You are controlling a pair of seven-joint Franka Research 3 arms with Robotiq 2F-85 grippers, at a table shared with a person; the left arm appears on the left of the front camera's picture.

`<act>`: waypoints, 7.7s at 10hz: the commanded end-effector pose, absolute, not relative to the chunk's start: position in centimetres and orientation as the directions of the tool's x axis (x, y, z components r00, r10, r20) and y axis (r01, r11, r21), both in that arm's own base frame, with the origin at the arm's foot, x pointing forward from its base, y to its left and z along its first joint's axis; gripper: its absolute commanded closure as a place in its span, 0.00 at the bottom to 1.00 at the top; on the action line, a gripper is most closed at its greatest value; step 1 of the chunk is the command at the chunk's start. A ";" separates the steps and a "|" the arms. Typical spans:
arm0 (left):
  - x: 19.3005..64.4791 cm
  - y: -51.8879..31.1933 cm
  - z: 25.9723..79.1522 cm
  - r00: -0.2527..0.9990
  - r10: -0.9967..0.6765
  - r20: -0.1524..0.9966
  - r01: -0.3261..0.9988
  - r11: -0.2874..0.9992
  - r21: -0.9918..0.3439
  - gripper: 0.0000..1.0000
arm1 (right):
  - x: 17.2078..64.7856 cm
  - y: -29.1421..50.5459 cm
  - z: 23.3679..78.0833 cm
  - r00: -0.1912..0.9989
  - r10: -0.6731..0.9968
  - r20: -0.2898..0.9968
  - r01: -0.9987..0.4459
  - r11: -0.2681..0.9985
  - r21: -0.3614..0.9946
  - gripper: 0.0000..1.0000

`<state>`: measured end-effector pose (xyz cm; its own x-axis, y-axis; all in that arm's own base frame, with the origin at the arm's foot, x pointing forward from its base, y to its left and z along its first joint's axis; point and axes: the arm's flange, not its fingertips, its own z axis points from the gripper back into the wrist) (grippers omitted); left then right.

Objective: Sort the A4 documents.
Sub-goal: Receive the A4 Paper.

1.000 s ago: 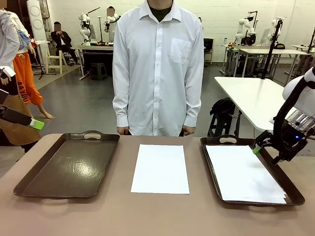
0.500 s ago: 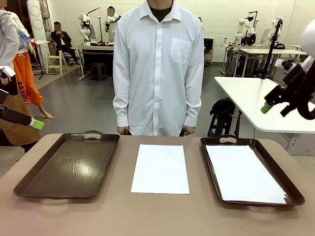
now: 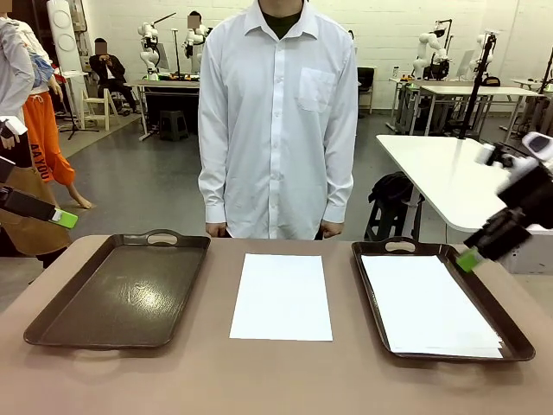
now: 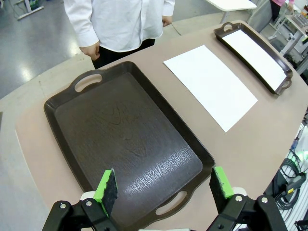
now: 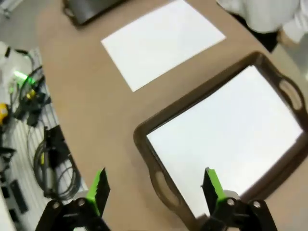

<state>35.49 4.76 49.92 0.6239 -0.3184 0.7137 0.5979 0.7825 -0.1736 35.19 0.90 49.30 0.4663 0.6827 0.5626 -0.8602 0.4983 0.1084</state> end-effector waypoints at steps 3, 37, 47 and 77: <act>35.6 4.9 49.6 0.610 -0.321 0.724 0.615 0.769 -0.178 0.00 | 32.4 -1.1 50.6 0.333 0.554 0.763 -0.893 0.444 0.068 0.00; 35.6 4.9 49.6 0.610 -0.321 0.724 0.615 0.769 -0.178 0.00 | 35.0 0.8 53.8 0.423 0.623 0.658 -0.896 0.395 0.203 0.00; 35.6 4.9 49.6 0.610 -0.321 0.724 0.615 0.769 -0.178 0.00 | 35.0 0.8 53.8 0.423 0.623 0.658 -0.896 0.395 0.203 0.00; 36.8 4.1 49.2 0.703 -0.235 0.671 0.521 0.812 -0.262 0.00 | 35.0 0.8 53.8 0.423 0.623 0.658 -0.896 0.395 0.203 0.00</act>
